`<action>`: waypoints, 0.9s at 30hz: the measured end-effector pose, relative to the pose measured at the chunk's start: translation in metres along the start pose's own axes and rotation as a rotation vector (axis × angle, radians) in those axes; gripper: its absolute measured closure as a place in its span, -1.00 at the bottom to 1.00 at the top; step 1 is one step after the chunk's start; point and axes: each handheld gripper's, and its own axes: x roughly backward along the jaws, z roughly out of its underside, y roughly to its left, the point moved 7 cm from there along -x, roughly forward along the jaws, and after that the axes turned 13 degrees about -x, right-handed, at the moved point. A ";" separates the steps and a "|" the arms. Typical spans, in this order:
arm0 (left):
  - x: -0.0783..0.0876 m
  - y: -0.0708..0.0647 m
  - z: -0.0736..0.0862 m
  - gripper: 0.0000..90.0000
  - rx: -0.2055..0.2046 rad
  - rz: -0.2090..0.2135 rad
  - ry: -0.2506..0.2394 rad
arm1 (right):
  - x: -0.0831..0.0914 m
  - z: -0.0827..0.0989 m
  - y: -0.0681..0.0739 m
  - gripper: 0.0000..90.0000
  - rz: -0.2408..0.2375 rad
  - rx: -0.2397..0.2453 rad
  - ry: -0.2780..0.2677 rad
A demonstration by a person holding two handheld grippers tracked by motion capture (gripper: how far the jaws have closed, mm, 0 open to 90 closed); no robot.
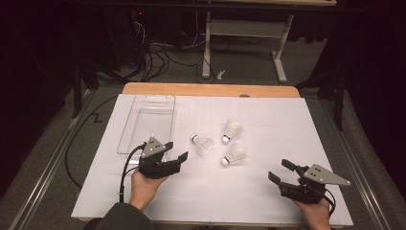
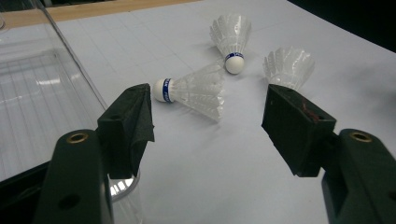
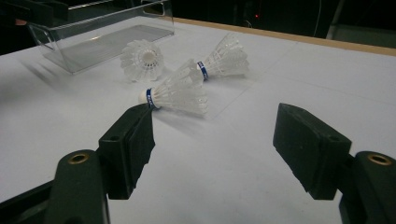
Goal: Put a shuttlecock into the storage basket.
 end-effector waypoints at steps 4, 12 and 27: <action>-0.003 0.000 -0.003 -0.24 -0.005 0.001 0.001 | 0.000 0.000 0.000 -0.35 0.000 0.002 0.002; -0.011 0.000 -0.010 -0.23 -0.014 -0.001 0.009 | 0.000 0.001 -0.002 -0.35 0.011 -0.010 0.006; -0.022 0.001 -0.017 -0.22 -0.016 0.000 0.013 | 0.000 0.001 -0.002 -0.35 0.009 -0.009 0.005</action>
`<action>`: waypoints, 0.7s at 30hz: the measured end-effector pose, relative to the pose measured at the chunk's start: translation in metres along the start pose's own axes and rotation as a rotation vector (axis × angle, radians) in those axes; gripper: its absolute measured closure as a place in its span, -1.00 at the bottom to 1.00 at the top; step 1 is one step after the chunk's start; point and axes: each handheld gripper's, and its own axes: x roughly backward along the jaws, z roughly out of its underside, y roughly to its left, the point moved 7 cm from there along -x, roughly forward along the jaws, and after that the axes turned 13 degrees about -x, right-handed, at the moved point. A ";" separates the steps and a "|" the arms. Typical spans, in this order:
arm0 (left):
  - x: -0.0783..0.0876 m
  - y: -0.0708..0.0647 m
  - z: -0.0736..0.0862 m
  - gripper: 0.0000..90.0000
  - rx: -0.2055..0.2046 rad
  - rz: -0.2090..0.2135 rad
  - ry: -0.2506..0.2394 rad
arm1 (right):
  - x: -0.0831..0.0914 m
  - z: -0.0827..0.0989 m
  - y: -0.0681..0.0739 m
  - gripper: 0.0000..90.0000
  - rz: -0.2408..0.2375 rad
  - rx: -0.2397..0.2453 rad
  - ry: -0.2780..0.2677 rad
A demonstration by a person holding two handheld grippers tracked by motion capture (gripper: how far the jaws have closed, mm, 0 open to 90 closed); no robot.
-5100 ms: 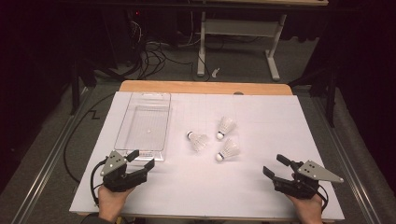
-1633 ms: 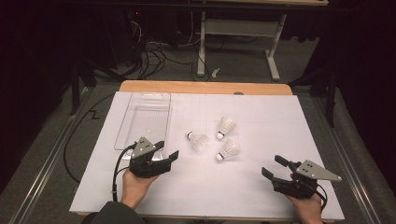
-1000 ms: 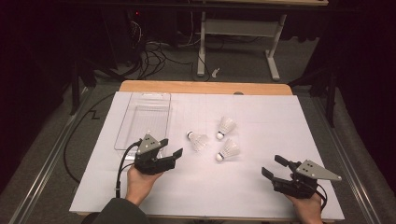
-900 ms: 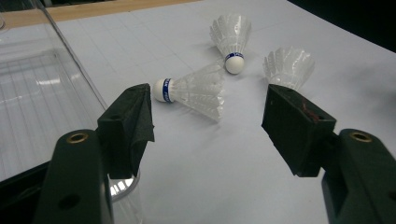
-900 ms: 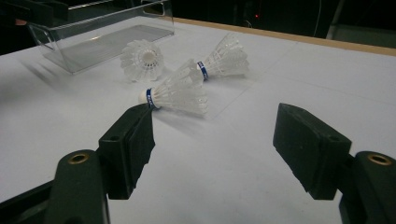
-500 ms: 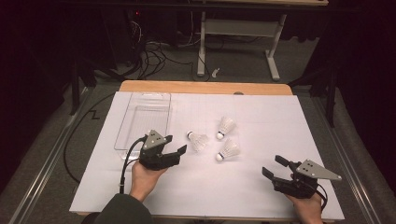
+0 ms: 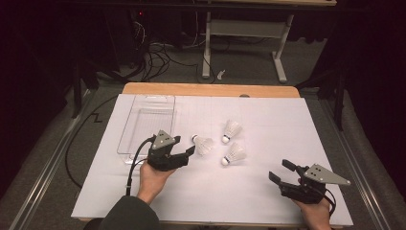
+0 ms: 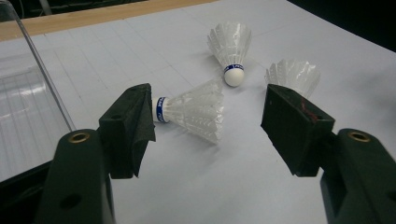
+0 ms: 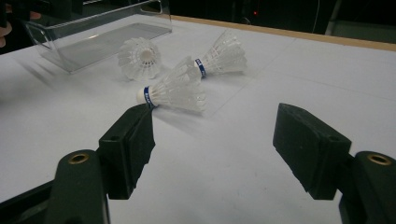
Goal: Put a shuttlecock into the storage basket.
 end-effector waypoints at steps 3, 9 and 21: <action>-0.001 0.000 -0.001 -0.22 0.002 -0.001 -0.001 | 0.000 0.000 0.000 -0.35 -0.001 -0.002 0.002; -0.004 0.001 -0.003 -0.22 0.002 0.002 0.000 | 0.000 0.000 0.000 -0.35 -0.001 -0.002 0.002; -0.011 0.000 -0.009 -0.22 0.002 0.009 0.000 | 0.000 0.000 0.000 -0.35 -0.001 -0.001 0.003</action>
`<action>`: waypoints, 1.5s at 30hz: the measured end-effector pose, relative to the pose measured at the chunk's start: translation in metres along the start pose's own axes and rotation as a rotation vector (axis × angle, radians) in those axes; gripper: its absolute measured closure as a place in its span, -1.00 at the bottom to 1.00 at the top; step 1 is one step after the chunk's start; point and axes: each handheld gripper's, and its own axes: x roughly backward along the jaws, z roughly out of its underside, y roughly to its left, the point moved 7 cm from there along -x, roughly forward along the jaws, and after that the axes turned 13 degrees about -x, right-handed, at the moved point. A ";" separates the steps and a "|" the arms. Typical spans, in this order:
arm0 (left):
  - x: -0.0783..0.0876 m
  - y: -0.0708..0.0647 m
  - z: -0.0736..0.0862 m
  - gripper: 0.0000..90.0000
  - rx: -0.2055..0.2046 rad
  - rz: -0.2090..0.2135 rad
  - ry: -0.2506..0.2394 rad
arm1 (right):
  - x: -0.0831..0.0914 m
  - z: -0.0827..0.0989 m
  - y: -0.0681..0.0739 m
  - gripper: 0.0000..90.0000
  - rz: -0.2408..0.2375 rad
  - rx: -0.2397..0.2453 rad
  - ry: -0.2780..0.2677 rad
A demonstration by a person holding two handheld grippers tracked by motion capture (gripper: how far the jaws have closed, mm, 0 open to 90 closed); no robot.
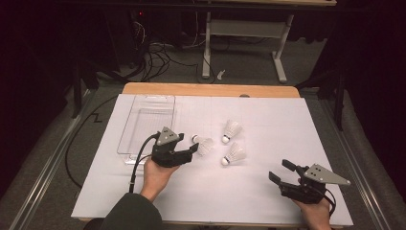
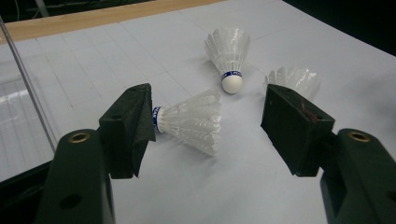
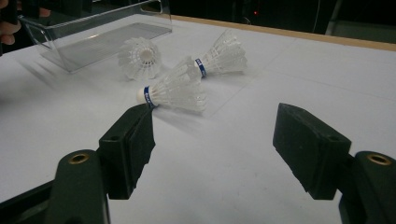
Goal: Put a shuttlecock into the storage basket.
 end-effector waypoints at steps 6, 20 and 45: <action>-0.003 0.000 -0.003 -0.22 -0.005 0.003 0.002 | 0.000 0.000 0.000 -0.35 -0.002 -0.001 0.001; -0.013 -0.001 -0.011 -0.22 -0.011 0.013 0.007 | 0.000 0.000 0.000 -0.35 -0.001 0.002 -0.002; -0.028 -0.003 -0.031 -0.21 -0.038 0.003 0.002 | -0.001 0.001 -0.008 -0.34 0.020 -0.007 0.015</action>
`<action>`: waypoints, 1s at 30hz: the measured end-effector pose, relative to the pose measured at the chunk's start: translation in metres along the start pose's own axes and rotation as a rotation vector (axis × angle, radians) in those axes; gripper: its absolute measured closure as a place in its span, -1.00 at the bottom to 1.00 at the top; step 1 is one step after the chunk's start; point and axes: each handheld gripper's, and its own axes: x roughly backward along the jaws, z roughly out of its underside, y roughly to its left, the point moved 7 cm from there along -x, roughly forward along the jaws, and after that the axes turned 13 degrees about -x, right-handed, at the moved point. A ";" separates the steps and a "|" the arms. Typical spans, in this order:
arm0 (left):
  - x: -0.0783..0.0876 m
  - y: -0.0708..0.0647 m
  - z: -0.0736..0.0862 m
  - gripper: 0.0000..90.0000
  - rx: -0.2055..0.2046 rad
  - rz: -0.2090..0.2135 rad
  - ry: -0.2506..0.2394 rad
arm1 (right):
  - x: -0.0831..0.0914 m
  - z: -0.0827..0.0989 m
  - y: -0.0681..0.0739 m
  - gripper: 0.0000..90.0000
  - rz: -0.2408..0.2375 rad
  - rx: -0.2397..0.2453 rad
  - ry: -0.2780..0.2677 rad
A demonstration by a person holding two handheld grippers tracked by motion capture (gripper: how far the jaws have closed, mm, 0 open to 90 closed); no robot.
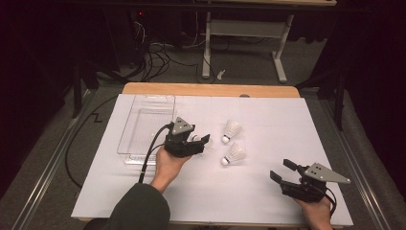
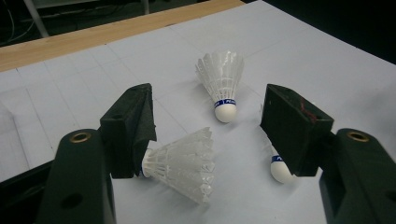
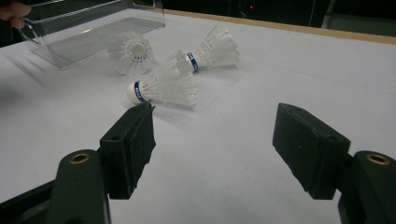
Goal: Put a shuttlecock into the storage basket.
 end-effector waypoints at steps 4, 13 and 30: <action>-0.002 0.002 0.000 -0.21 0.003 -0.003 0.010 | 0.000 0.000 0.000 -0.34 0.001 0.001 0.003; -0.009 0.003 -0.007 -0.21 0.016 0.004 0.010 | -0.001 0.001 0.000 -0.34 -0.002 0.001 0.006; -0.027 0.001 -0.019 -0.18 0.014 0.027 0.093 | 0.000 0.001 0.001 -0.33 -0.007 0.001 0.006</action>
